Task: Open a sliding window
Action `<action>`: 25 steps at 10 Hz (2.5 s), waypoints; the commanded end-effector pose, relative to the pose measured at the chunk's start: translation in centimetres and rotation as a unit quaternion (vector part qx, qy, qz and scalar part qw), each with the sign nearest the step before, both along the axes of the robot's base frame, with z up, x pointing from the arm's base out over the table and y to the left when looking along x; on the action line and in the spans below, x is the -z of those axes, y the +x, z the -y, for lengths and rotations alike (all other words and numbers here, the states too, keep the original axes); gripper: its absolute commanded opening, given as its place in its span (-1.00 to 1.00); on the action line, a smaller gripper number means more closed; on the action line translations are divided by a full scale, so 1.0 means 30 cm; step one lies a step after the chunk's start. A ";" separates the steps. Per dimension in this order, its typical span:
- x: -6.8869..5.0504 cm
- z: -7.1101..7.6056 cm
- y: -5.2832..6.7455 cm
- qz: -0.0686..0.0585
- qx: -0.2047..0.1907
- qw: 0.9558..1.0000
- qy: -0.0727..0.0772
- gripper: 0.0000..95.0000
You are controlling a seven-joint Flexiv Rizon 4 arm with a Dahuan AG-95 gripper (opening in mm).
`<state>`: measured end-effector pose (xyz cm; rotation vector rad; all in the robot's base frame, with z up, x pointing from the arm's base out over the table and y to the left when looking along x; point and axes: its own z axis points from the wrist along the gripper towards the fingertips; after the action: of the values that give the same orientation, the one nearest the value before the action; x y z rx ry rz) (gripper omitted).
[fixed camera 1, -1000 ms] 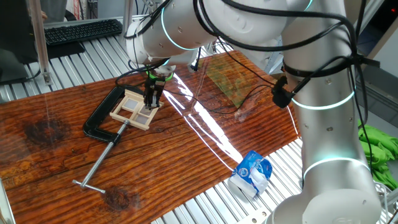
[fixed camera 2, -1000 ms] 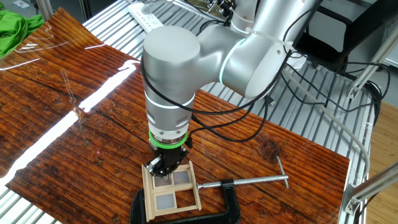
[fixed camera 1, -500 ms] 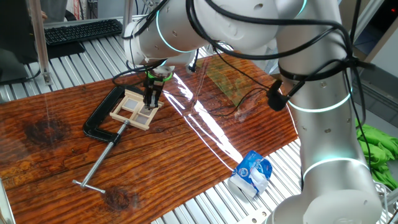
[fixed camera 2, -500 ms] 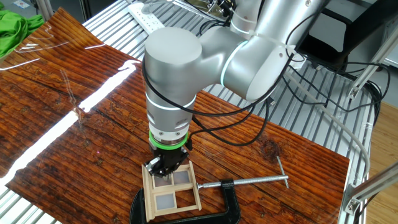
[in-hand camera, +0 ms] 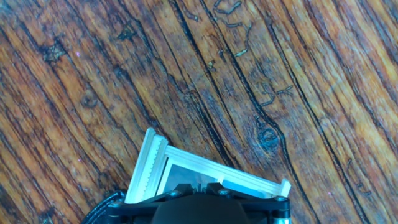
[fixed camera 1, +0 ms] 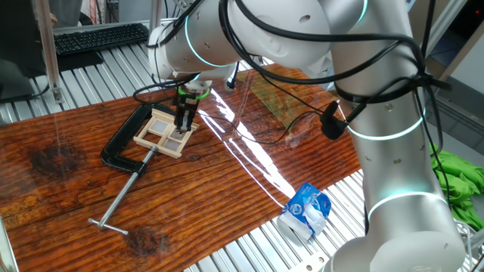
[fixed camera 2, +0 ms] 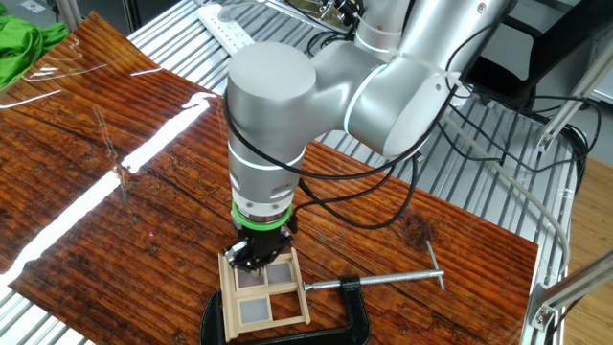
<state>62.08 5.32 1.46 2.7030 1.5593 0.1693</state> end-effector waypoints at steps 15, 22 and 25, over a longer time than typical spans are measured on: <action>0.001 -0.002 -0.020 0.014 0.033 0.999 -0.009 -1.00; 0.012 -0.006 -0.017 0.015 0.031 0.999 -0.011 -1.00; 0.012 -0.006 -0.018 0.020 0.032 0.999 -0.008 -1.00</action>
<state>61.52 5.52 1.19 2.7155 1.4546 0.2153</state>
